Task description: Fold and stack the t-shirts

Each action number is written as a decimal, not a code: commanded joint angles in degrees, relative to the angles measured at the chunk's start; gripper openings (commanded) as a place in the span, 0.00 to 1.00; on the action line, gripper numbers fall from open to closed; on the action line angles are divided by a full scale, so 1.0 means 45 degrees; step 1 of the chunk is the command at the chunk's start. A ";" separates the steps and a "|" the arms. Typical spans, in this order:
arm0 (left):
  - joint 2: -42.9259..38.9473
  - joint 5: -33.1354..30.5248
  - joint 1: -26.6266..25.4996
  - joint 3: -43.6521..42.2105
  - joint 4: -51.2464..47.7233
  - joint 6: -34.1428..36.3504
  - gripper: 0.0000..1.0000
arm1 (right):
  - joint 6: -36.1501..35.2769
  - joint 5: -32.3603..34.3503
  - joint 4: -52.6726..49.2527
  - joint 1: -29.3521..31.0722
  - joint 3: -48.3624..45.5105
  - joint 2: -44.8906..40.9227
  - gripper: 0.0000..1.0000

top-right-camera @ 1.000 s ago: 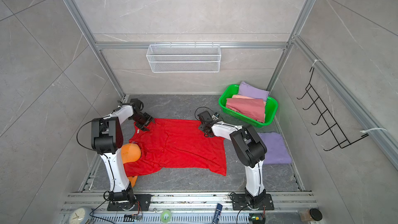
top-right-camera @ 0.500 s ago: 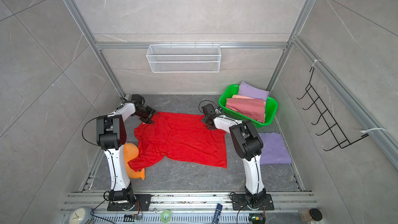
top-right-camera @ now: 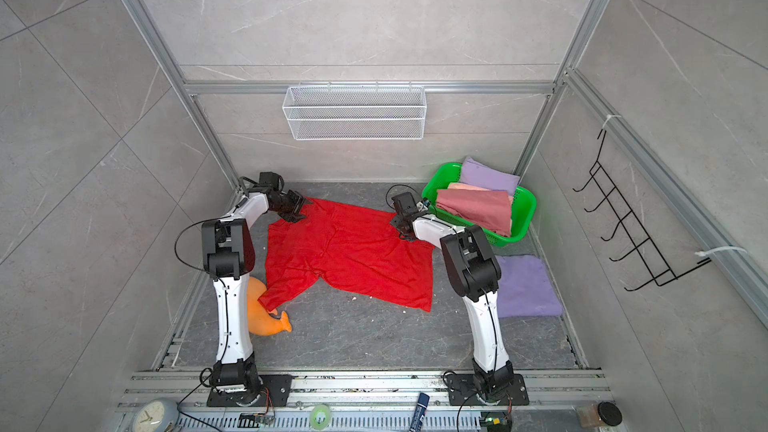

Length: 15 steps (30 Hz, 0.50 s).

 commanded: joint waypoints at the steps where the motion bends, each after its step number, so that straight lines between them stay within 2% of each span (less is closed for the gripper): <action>1: 0.1153 -0.0538 -0.0045 0.0142 -0.0553 0.0277 0.62 | -0.0058 -0.0382 -0.1544 -0.0092 -0.0104 0.1286 0.62; 15: 0.1307 -0.0502 0.0126 0.0850 0.0019 0.0755 0.62 | -0.0485 -0.0753 -0.0958 -0.0237 0.0703 0.1777 0.62</action>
